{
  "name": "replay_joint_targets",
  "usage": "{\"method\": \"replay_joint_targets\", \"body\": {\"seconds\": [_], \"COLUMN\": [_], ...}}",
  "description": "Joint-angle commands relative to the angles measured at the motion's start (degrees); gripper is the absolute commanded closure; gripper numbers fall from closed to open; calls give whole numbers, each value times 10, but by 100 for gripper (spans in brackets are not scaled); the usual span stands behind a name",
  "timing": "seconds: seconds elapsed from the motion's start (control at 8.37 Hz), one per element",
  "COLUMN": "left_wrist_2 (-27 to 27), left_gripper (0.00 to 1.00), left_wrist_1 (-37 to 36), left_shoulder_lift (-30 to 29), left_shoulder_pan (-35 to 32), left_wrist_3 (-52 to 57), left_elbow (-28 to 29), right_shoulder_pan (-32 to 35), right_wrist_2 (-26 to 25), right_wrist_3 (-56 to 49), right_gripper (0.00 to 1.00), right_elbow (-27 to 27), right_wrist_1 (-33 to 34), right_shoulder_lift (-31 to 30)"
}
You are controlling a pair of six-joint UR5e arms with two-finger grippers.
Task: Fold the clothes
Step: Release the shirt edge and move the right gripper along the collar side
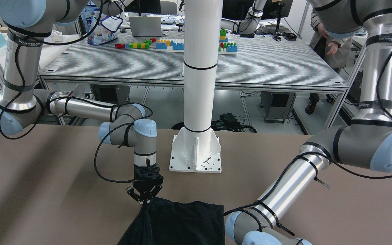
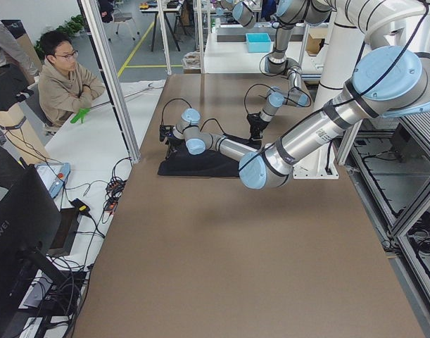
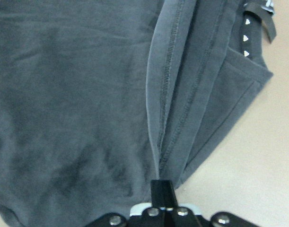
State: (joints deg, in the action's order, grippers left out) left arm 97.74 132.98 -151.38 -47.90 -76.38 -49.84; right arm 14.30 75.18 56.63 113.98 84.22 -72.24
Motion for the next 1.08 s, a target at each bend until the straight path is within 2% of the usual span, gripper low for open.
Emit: {"method": "replay_joint_targets", "body": {"seconds": [0.0,0.12,0.36,0.72,0.84,0.96], "left_wrist_2": [0,0,0,0,0,0], "left_gripper": [0,0,0,0,0,0], "left_wrist_1": [0,0,0,-1,-2,-2], "left_shoulder_lift": [-1,-1,-2,-3,-3,-3], "left_shoulder_pan": [0,1,1,1,1,1], "left_wrist_3": [-1,-4,-10,-10,-10,-10], "left_elbow": [0,0,-1,0,0,0], "right_shoulder_pan": [5,-1,-1,-1,-2,-2], "right_wrist_2": [-6,-9,-6,-4,-3,-3], "right_wrist_3": [46,99,109,120,135,137], "right_gripper": [100,100,100,97,93,75], "right_elbow": [26,29,47,85,86,85], "right_wrist_1": [-6,-14,-14,-14,-14,-14], "right_shoulder_lift": [-81,-93,-99,-145,-145,-145]}}
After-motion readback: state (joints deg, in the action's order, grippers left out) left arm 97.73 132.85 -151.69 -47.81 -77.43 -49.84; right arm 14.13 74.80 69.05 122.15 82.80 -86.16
